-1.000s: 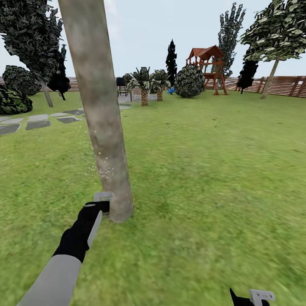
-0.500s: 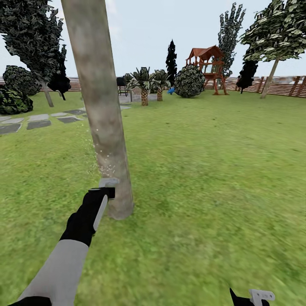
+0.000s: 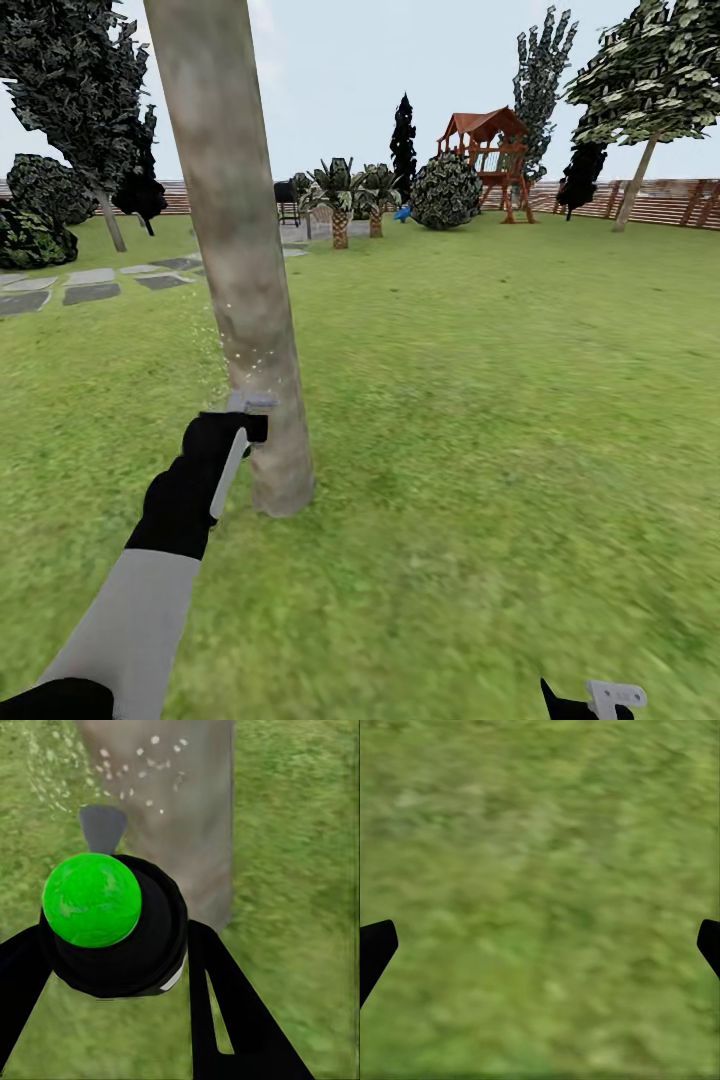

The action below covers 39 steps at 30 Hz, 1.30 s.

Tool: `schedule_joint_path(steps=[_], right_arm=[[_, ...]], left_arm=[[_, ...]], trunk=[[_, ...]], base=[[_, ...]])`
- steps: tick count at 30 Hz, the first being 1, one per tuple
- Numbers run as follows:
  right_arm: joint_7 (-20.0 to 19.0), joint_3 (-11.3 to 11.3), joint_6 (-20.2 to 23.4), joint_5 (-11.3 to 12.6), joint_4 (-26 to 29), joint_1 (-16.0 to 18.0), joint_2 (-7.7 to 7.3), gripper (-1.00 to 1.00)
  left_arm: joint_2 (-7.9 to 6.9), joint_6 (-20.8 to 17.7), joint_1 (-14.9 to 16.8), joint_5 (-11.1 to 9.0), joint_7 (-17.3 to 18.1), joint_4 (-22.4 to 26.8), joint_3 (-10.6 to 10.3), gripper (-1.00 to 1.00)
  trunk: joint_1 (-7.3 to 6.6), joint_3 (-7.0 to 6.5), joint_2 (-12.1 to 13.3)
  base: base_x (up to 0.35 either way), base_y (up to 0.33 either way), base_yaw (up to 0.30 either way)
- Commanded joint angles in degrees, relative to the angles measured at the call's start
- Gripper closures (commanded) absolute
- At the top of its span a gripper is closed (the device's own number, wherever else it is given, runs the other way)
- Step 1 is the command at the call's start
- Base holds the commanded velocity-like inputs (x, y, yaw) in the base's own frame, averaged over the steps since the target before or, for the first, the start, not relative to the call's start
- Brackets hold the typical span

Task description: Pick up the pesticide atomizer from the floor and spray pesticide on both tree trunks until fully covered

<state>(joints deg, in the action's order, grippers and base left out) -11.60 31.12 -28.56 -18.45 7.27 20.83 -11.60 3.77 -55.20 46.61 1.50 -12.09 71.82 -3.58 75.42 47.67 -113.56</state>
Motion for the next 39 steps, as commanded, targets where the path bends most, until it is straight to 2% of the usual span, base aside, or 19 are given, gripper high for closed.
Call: schedule_joint_path(steps=[1, 4, 5, 7, 9, 14, 20, 23, 25, 29, 35, 36, 39], right_arm=[[0.0, 0.0, 0.0, 0.0, -0.03, 0.0, 0.0, -1.0], [0.0, 0.0, 0.0, 0.0, -0.02, 0.0, 0.0, -1.0], [0.0, 0.0, 0.0, 0.0, -0.03, 0.0, 0.0, -1.0], [0.0, 0.0, 0.0, 0.0, -0.03, 0.0, 0.0, -1.0], [0.0, 0.0, 0.0, 0.0, -0.04, 0.0, 0.0, -1.0], [0.0, 0.0, 0.0, 0.0, -0.05, 0.0, 0.0, -1.0], [0.0, 0.0, 0.0, 0.0, -0.06, 0.0, 0.0, -1.0], [0.0, -0.01, 0.0, 0.0, -0.03, 0.0, 0.0, -1.0], [0.0, -0.02, 0.0, 0.0, -0.06, 0.0, 0.0, -1.0], [0.0, -0.05, 0.0, 0.0, -0.07, 0.0, 0.0, -1.0], [0.0, -0.07, 0.0, 0.0, -0.07, 0.0, 0.0, -1.0], [0.0, -0.06, 0.0, 0.0, -0.07, 0.0, 0.0, -1.0], [0.0, -0.06, 0.0, 0.0, -0.07, 0.0, 0.0, -1.0]], left_arm=[[-0.07, -1.11, 0.51, 0.18, 0.13, 0.96, -0.02, 1.0], [-0.64, -1.77, 1.2, 0.29, 0.26, 2.15, 0.7, 1.0], [-1.08, -1.91, 1.68, 0.32, 0.34, 2.63, 2.22, 1.0], [-1.86, -2.18, 2.33, 0.24, 0.38, 2.84, 3.52, 1.0], [-2.07, -2.57, 3.13, 0.13, 0.39, 2.94, 3.76, 1.0], [0.55, -2.85, 4.32, -0.32, 1.37, 3.97, 1.93, 1.0], [1.0, -3.34, 6.58, -0.52, 1.89, 4.22, 1.55, 1.0], [2.77, -3.41, 7.85, -0.48, 1.89, 4.21, 1.08, 1.0], [3.4, -3.42, 9.15, -0.46, 1.89, 4.21, 0.98, 1.0], [3.5, -3.5, 10.0, -0.45, 1.89, 4.15, 1.0, 1.0], [3.56, -3.43, 9.12, -0.45, 1.89, 3.52, 0.97, 1.0], [3.59, -3.43, 9.02, -0.45, 1.89, 3.42, 0.65, 1.0], [3.61, -3.42, 8.81, -0.48, 1.89, 3.35, -2.77, 1.0]], trunk=[[0.0, 0.01, 0.0], [0.0, 0.01, 0.0], [0.0, 0.01, 0.0], [0.0, 0.01, 0.0], [0.0, 0.01, 0.0], [0.0, 0.01, 0.0], [0.0, 0.01, 0.0], [0.0, 0.01, 0.0], [0.0, 0.01, 0.0], [0.0, 0.01, 0.0], [0.0, 0.01, 0.0], [0.0, 0.01, 0.0], [0.0, 0.01, 0.0]], base=[[0.0, 0.0, 0.0], [0.0, 0.0, 0.0], [0.0, 0.0, 0.0], [0.0, 0.0, 0.0], [0.0, 0.0, 0.0], [0.0, 0.0, 0.0], [0.0, 0.0, 0.0], [0.0, 0.0, 0.0], [0.0, 0.0, 0.0], [0.0, 0.0, 0.0], [0.0, 0.0, 0.0], [0.0, 0.0, 0.0], [0.0, 0.0, 0.0]])
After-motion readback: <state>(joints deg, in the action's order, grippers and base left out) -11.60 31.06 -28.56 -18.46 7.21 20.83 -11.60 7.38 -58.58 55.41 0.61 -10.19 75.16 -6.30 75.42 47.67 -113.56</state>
